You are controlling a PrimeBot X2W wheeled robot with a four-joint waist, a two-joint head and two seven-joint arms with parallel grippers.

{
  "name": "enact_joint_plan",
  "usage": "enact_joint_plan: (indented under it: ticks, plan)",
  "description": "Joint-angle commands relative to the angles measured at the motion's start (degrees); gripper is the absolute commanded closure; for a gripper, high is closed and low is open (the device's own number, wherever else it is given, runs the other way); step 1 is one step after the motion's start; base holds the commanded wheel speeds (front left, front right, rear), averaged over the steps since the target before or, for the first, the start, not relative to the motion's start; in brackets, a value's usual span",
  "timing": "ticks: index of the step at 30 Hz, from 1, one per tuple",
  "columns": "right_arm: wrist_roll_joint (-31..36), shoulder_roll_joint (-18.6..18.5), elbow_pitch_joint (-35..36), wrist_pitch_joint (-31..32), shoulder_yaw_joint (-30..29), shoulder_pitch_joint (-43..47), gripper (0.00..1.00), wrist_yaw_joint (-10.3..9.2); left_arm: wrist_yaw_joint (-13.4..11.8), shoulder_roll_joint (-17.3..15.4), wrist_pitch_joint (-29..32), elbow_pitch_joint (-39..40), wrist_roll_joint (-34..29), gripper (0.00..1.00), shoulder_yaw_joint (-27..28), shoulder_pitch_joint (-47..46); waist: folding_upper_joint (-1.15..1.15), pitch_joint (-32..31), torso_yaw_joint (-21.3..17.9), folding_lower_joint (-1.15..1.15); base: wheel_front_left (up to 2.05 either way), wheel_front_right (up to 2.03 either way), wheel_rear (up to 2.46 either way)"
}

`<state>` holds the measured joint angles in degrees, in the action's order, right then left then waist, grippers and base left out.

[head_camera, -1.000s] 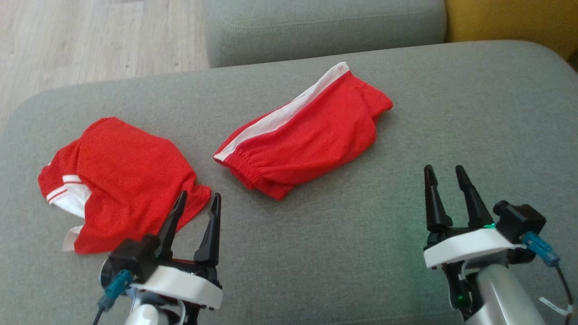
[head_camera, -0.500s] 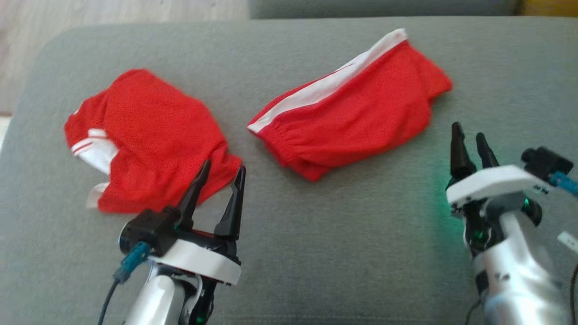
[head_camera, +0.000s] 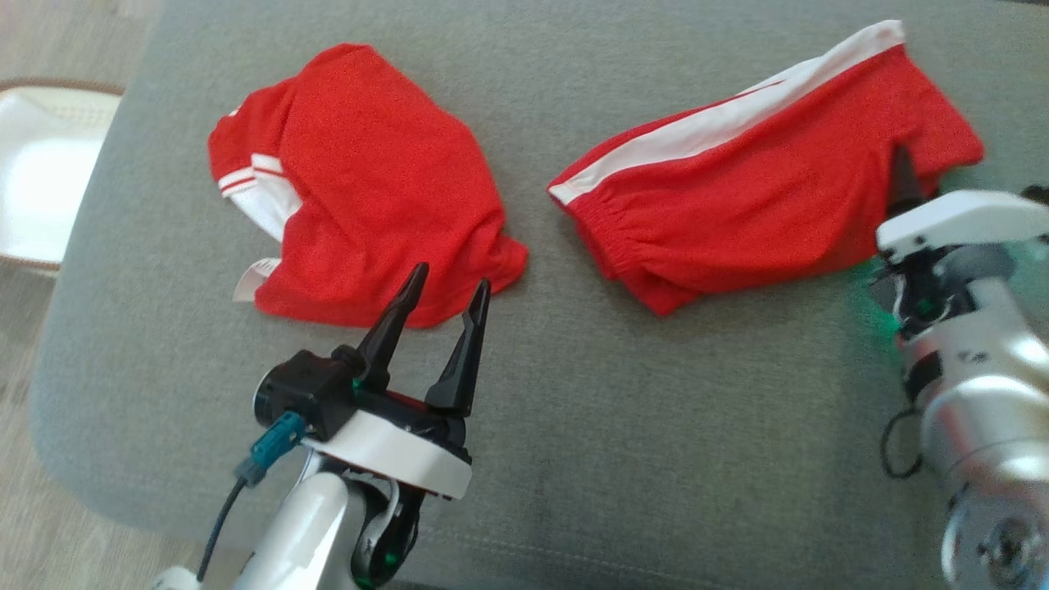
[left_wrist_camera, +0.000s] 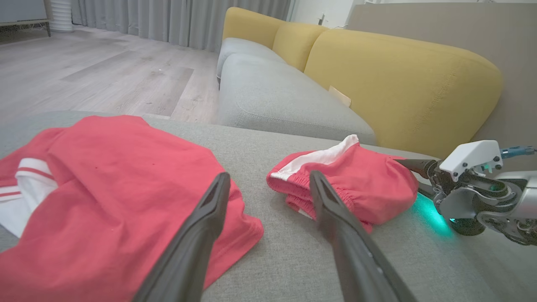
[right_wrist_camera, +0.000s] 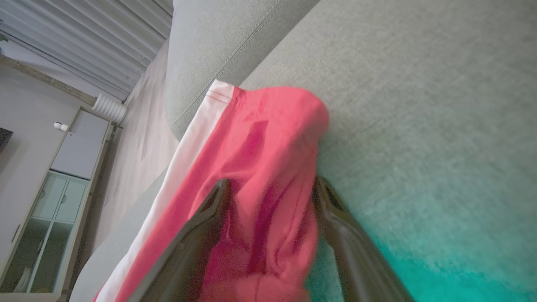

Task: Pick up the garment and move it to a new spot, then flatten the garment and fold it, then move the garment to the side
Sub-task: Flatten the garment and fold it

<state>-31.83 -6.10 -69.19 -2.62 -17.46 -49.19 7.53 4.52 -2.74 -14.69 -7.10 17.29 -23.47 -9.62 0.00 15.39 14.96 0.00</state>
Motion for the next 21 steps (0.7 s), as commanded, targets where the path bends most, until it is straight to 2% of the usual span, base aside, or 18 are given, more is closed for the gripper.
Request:
enact_joint_plan:
  ticks: [1,9,16,17,18,19,21]
  plan:
    - [0.93,-0.31,-1.52,-0.84,-0.47,-2.45,0.00,-0.04,-0.34,-0.14,-0.30,2.14,0.49,0.00,1.34,-2.19,0.00,1.34,1.66,0.00,0.00,0.00,0.00]
    - [7.41,-4.26,-4.69,-0.22,-6.15,-6.24,0.00,-0.04,-0.69,-0.14,-0.30,2.27,1.40,0.00,0.14,-2.98,0.00,3.14,3.73,0.00,0.00,0.00,0.00]
    - [13.97,-4.51,-4.75,4.70,-10.50,-7.35,0.00,-0.04,-1.09,-0.14,-0.30,2.37,2.13,0.00,0.08,-3.55,0.00,4.03,4.40,0.00,0.00,0.00,0.00]
    - [14.88,-4.36,-4.75,5.15,-11.14,-7.56,0.18,-0.04,-1.15,-0.14,-0.30,2.36,2.21,0.00,0.12,-3.58,0.00,4.04,4.38,0.00,0.00,0.00,0.00]
    - [15.82,-4.19,-4.75,5.46,-11.68,-7.78,0.85,-0.04,-1.22,-0.14,-0.30,2.34,2.30,0.00,0.16,-3.60,0.00,4.01,4.34,0.00,0.00,0.00,0.00]
    - [16.69,-3.99,-4.76,5.60,-12.26,-7.98,1.00,-0.04,-1.27,-0.14,-0.30,2.30,2.36,0.00,0.20,-3.62,0.00,3.94,4.27,0.00,0.00,0.00,0.00]
    - [18.26,-3.55,-4.76,5.56,-13.53,-8.14,1.00,-0.04,-1.37,-0.14,-0.30,2.18,2.48,0.00,0.26,-3.64,0.00,3.66,4.04,0.00,0.00,0.00,0.00]
